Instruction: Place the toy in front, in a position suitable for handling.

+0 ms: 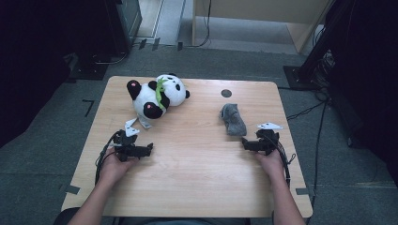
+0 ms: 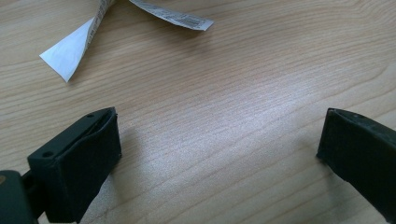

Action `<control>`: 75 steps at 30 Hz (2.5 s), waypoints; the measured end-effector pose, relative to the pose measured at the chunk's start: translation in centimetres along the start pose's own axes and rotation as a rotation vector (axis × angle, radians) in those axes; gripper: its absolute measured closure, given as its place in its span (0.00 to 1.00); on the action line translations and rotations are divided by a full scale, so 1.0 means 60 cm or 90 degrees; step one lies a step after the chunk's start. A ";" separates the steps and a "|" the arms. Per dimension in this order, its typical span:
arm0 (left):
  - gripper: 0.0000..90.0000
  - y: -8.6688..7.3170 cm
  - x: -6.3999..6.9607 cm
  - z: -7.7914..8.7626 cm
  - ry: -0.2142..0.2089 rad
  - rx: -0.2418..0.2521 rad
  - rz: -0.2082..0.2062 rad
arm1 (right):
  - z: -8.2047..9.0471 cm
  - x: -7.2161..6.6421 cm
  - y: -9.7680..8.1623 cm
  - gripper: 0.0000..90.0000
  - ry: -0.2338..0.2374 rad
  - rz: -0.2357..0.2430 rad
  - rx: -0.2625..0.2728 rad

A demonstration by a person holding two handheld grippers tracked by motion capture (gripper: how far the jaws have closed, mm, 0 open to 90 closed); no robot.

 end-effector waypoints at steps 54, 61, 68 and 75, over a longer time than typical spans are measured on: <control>0.36 0.042 -0.034 0.035 -0.136 0.039 -0.043 | 0.000 0.001 0.001 0.00 0.002 0.005 0.000; 0.35 0.064 -0.036 0.046 -0.128 0.057 -0.052 | 0.000 0.000 0.000 0.00 0.001 0.002 -0.001; 0.35 0.088 -0.041 0.056 -0.124 0.060 -0.061 | 0.000 0.000 0.000 0.00 0.000 0.002 0.001; 0.36 0.117 -0.053 0.066 -0.121 0.059 -0.068 | 0.000 0.000 0.000 0.00 0.000 0.003 0.001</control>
Point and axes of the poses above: each handheld gripper's, and its own axes: z roughly backward along the jaws, y roughly out of its top, x roughly to its right, the point moved 2 cm from there along -z, roughly forward along the jaws, and after that the axes turned 14 degrees about -z, right-handed, at the moved point
